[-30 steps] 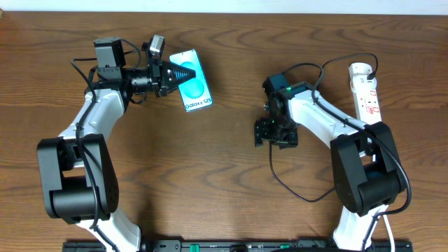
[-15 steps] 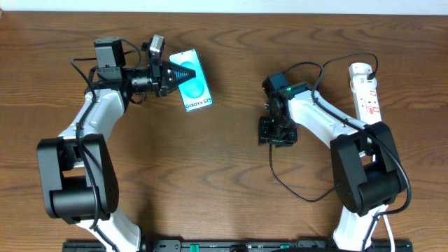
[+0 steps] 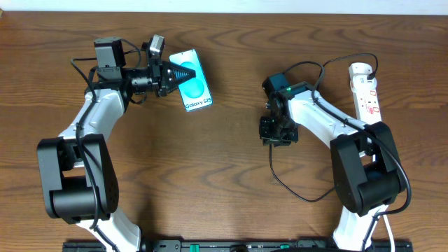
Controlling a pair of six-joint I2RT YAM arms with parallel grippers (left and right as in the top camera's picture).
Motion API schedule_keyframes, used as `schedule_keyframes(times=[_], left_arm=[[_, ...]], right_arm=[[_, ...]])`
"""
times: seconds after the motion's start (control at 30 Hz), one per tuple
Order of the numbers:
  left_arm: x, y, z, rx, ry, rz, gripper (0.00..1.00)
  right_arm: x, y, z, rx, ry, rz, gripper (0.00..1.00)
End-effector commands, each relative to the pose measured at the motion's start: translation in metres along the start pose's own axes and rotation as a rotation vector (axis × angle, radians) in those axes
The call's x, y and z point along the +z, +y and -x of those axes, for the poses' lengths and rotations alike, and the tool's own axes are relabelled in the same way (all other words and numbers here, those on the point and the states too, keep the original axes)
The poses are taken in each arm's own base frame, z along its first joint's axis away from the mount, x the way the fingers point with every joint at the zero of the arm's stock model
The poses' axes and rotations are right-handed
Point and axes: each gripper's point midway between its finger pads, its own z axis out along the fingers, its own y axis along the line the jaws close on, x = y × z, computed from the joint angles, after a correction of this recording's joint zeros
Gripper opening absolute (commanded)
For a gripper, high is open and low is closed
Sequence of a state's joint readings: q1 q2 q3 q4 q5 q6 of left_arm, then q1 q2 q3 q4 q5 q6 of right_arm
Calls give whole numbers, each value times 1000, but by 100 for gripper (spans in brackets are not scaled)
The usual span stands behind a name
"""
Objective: Plug charger to phone and switch on socket
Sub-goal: 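Lower the right gripper and close it on the black cable's plug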
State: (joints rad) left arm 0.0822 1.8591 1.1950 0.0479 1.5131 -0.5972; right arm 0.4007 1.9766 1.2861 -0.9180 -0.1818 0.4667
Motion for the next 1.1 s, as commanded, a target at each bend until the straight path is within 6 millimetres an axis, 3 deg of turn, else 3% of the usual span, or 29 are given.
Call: schedule_keyframes(times=[0.0, 0.33, 1.07], left_arm=[[0, -2, 0, 25, 13, -18, 7], [0, -2, 0, 25, 13, -19, 7], [0, -2, 0, 26, 13, -18, 7]], right_arm=[[4, -2, -2, 3, 4, -20, 27], [4, -2, -2, 7, 4, -20, 17], [4, -4, 1, 6, -11, -32, 14]])
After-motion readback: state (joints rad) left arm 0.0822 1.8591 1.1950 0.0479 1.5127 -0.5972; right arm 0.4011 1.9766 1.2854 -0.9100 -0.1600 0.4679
